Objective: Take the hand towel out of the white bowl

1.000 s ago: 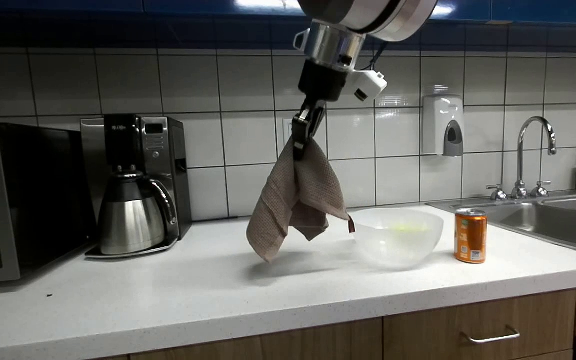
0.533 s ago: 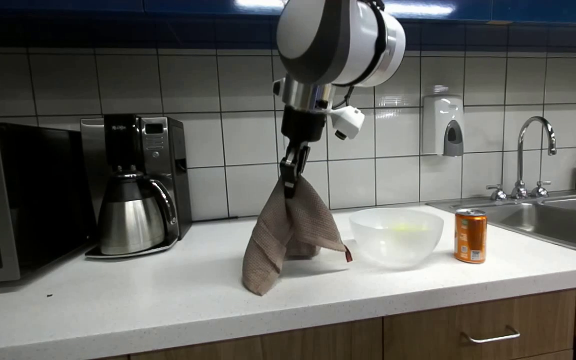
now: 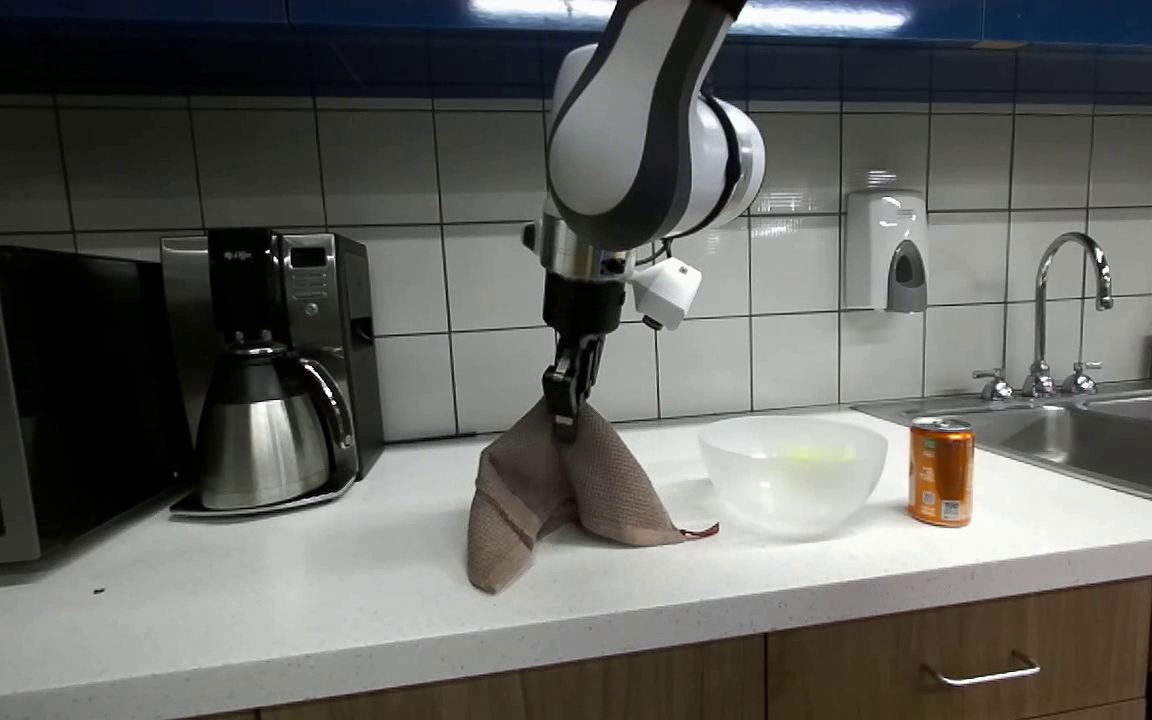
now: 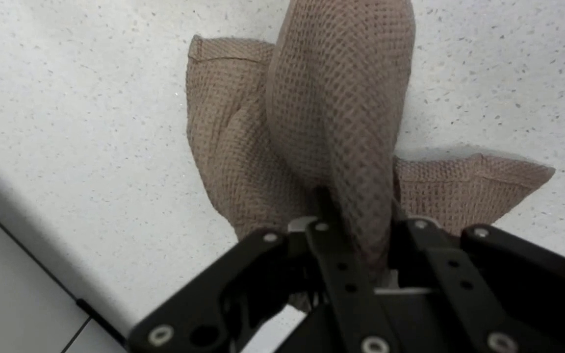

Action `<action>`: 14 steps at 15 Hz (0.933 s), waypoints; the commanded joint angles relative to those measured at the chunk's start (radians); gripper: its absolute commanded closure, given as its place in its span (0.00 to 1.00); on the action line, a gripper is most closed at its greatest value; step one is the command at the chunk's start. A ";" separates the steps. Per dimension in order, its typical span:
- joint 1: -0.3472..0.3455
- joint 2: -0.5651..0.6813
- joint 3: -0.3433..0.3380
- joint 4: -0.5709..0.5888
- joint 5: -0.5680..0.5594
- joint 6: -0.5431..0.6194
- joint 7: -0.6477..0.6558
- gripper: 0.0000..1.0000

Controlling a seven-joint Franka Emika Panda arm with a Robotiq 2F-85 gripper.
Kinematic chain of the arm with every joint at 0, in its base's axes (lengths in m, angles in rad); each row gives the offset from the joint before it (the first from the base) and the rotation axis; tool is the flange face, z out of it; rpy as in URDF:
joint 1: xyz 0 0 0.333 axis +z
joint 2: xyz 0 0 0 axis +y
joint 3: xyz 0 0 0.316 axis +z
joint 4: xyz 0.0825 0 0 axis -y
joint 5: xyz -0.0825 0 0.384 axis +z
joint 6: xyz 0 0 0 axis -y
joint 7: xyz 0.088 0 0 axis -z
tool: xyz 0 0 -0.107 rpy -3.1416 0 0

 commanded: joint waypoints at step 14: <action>-0.082 -0.159 0.064 -0.061 0.196 -0.125 -0.041 0.00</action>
